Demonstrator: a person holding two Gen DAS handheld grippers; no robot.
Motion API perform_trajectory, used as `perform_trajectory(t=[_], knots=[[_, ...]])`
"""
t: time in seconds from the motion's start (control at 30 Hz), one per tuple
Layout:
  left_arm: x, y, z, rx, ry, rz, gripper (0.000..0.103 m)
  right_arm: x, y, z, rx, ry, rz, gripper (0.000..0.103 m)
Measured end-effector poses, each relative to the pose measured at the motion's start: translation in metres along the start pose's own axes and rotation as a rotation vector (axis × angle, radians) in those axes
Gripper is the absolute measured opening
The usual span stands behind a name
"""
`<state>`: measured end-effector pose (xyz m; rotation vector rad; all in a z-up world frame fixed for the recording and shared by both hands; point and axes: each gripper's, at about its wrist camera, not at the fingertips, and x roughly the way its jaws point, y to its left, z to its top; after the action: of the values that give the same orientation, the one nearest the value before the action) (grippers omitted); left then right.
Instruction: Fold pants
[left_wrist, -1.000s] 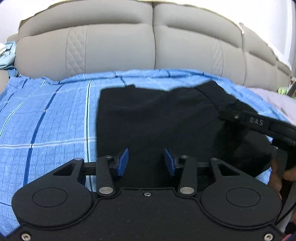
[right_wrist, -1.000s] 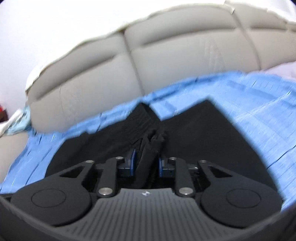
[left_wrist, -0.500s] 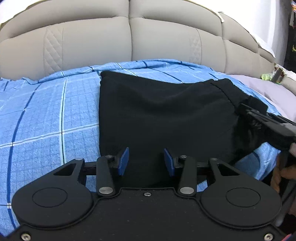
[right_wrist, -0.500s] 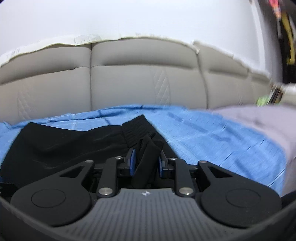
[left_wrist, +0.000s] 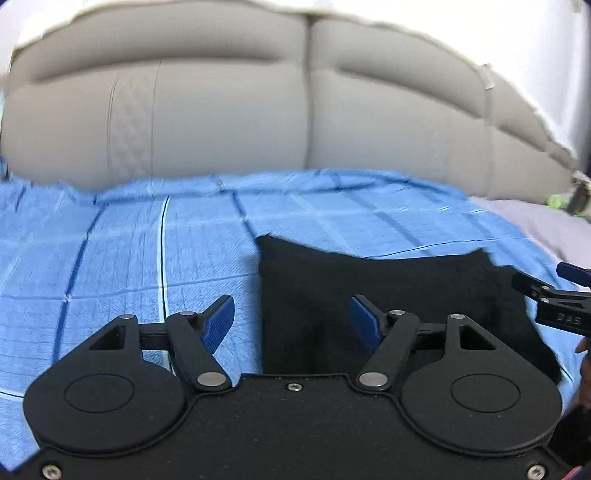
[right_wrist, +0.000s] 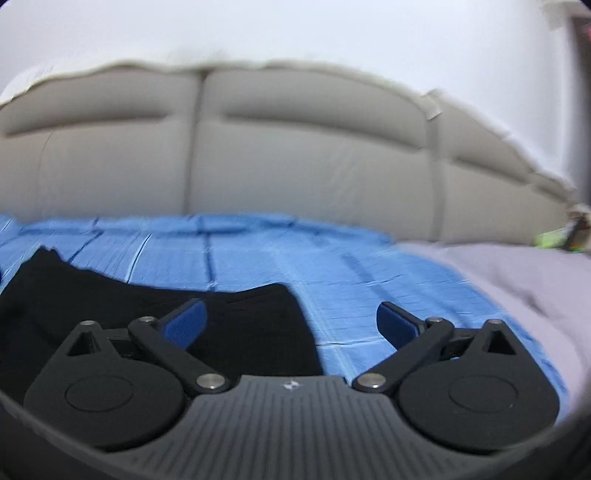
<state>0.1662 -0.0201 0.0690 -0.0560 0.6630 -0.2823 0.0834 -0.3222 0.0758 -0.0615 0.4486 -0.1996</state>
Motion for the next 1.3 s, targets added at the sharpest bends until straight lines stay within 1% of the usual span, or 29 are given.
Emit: perform_trajectory(t=[0.07,0.1,0.13,0.17,0.2,0.23,0.27,0.37,0.4,0.47,0.53,0.63,0.7,0.73,0.77,0.8,0.87,0.9,0.97,1.03,1.1,1.13,1.17,1.2,1.3], knots=[[0.021,0.007,0.004,-0.045,0.037,0.005,0.067,0.028,-0.002,0.007,-0.030,0.085,0.064,0.103],[0.030,0.009,0.005,-0.068,0.055,0.008,0.067,0.041,-0.003,0.009,-0.047,0.117,0.079,0.103],[0.035,0.014,0.004,-0.086,0.070,0.005,0.067,0.055,-0.005,0.009,-0.083,0.165,0.108,0.103],[0.042,0.018,0.004,-0.109,0.088,-0.009,0.068,0.062,-0.008,0.006,-0.110,0.183,0.144,0.103],[0.047,0.022,0.005,-0.135,0.103,-0.029,0.069,0.069,-0.016,0.005,-0.115,0.179,0.180,0.103],[0.051,0.026,0.004,-0.153,0.113,-0.045,0.070,0.071,-0.020,0.003,-0.101,0.185,0.213,0.103],[0.052,0.028,0.005,-0.163,0.108,-0.062,0.073,0.077,-0.032,0.004,-0.054,0.212,0.265,0.103],[0.059,0.032,0.007,-0.152,0.110,-0.082,0.076,0.087,-0.055,-0.002,0.088,0.279,0.364,0.102],[0.061,0.032,0.007,-0.149,0.108,-0.088,0.078,0.088,-0.061,-0.006,0.133,0.289,0.400,0.102],[0.064,0.030,0.008,-0.147,0.105,-0.101,0.082,0.088,-0.064,-0.007,0.128,0.296,0.474,0.102],[0.067,0.024,0.009,-0.132,0.097,-0.102,0.085,0.087,-0.066,-0.010,0.130,0.287,0.519,0.102],[0.073,0.013,0.010,-0.075,0.090,-0.075,0.089,0.087,-0.060,-0.012,0.082,0.264,0.549,0.102],[0.077,0.007,0.012,-0.044,0.098,-0.069,0.089,0.089,-0.055,-0.012,0.078,0.249,0.553,0.099],[0.077,0.006,0.012,-0.040,0.102,-0.069,0.090,0.089,-0.055,-0.011,0.083,0.241,0.553,0.095],[0.078,0.006,0.013,-0.041,0.106,-0.072,0.091,0.089,-0.056,-0.011,0.094,0.237,0.550,0.088],[0.079,0.006,0.014,-0.046,0.109,-0.076,0.092,0.090,-0.061,-0.010,0.110,0.234,0.546,0.084],[0.079,0.006,0.014,-0.051,0.110,-0.077,0.092,0.096,-0.067,-0.008,0.160,0.237,0.563,0.074],[0.079,0.005,0.014,-0.049,0.110,-0.077,0.092,0.099,-0.070,-0.007,0.174,0.239,0.572,0.073],[0.078,0.003,0.013,-0.041,0.112,-0.073,0.092,0.098,-0.067,-0.007,0.163,0.235,0.576,0.070],[0.077,-0.001,0.012,-0.024,0.120,-0.087,0.092,0.096,-0.065,-0.007,0.156,0.233,0.578,0.068],[0.078,-0.005,0.011,0.005,0.127,-0.136,0.094,0.097,-0.063,-0.006,0.160,0.235,0.585,0.067],[0.079,-0.007,0.010,0.016,0.129,-0.158,0.096,0.099,-0.063,-0.006,0.164,0.235,0.588,0.066],[0.081,-0.010,0.011,0.033,0.133,-0.164,0.098,0.100,-0.063,-0.006,0.170,0.236,0.592,0.066],[0.082,-0.012,0.011,0.052,0.134,-0.161,0.098,0.101,-0.063,-0.006,0.177,0.237,0.595,0.066],[0.083,-0.017,0.012,0.065,0.142,-0.155,0.101,0.105,-0.064,-0.005,0.194,0.236,0.607,0.064]])
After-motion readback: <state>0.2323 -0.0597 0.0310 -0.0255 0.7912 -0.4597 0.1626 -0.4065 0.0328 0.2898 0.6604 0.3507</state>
